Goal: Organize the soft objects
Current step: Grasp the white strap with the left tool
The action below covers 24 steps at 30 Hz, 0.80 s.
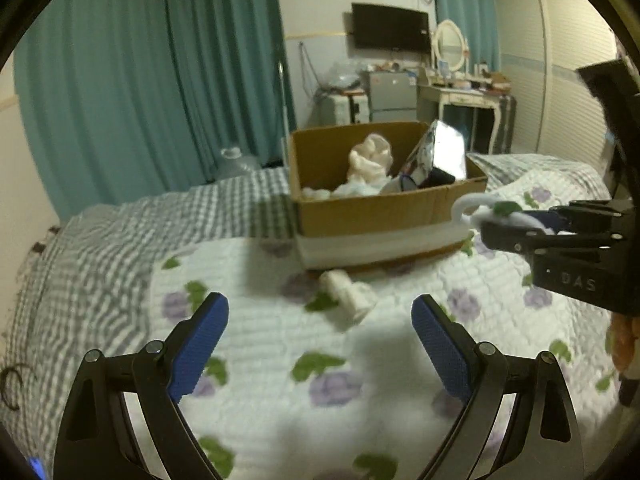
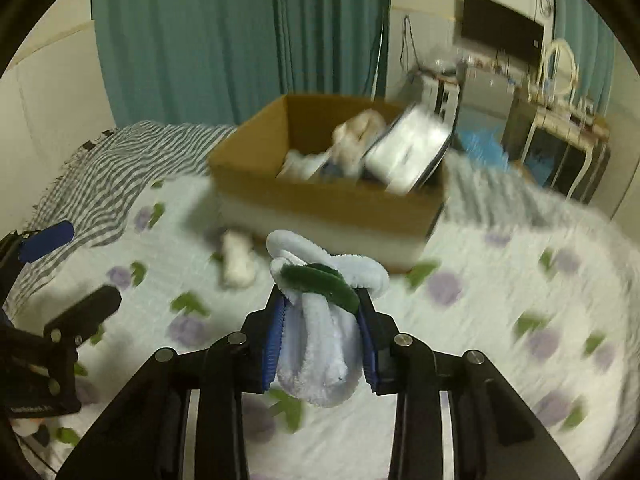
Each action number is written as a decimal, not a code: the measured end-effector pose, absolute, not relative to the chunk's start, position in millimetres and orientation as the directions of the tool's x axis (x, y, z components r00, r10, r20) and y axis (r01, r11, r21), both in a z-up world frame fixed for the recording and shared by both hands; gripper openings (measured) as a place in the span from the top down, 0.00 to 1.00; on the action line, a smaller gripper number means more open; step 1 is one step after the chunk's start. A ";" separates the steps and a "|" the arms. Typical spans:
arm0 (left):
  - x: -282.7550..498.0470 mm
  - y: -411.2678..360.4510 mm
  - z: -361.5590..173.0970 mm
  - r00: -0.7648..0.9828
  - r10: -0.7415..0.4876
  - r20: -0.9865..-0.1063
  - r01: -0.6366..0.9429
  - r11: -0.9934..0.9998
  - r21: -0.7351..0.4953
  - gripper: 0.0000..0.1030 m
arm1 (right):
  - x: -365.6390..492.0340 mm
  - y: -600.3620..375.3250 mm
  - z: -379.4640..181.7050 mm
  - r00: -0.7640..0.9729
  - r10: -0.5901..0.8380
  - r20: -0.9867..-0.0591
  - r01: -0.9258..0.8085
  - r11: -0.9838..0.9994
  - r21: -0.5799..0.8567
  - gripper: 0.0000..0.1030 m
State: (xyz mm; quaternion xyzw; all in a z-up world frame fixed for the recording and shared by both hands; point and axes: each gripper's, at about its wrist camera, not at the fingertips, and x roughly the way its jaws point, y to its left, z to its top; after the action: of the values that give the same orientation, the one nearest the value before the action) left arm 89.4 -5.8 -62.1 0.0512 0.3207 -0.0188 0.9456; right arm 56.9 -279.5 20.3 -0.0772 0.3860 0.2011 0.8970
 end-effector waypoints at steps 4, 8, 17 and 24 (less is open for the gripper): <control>131.4 -21.0 -89.9 0.757 0.014 -0.653 0.041 0.997 0.069 0.08 | 83.6 -288.5 12.2 0.619 0.302 -0.726 -0.400 0.916 0.039 0.68; 162.9 -21.5 -123.9 0.703 0.002 -0.711 0.020 1.000 0.023 0.09 | 97.8 -303.6 -28.2 0.572 0.321 -0.755 -0.356 0.926 0.124 0.68; 178.8 -11.5 -159.2 0.652 -0.041 -0.757 0.038 0.999 -0.021 0.52 | 119.7 -311.4 -54.3 0.538 0.273 -0.798 -0.303 0.946 0.119 0.68; 149.5 -9.2 -144.7 0.673 -0.060 -0.738 0.075 0.997 -0.013 0.71 | 99.2 -314.7 -50.1 0.564 0.283 -0.776 -0.310 0.943 0.119 0.68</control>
State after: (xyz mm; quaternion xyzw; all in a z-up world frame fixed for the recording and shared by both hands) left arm 149.5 -9.2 -144.7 0.0090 0.4029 -0.0369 0.9144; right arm 99.2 -314.7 -50.1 -0.0157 0.4360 0.1677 0.8840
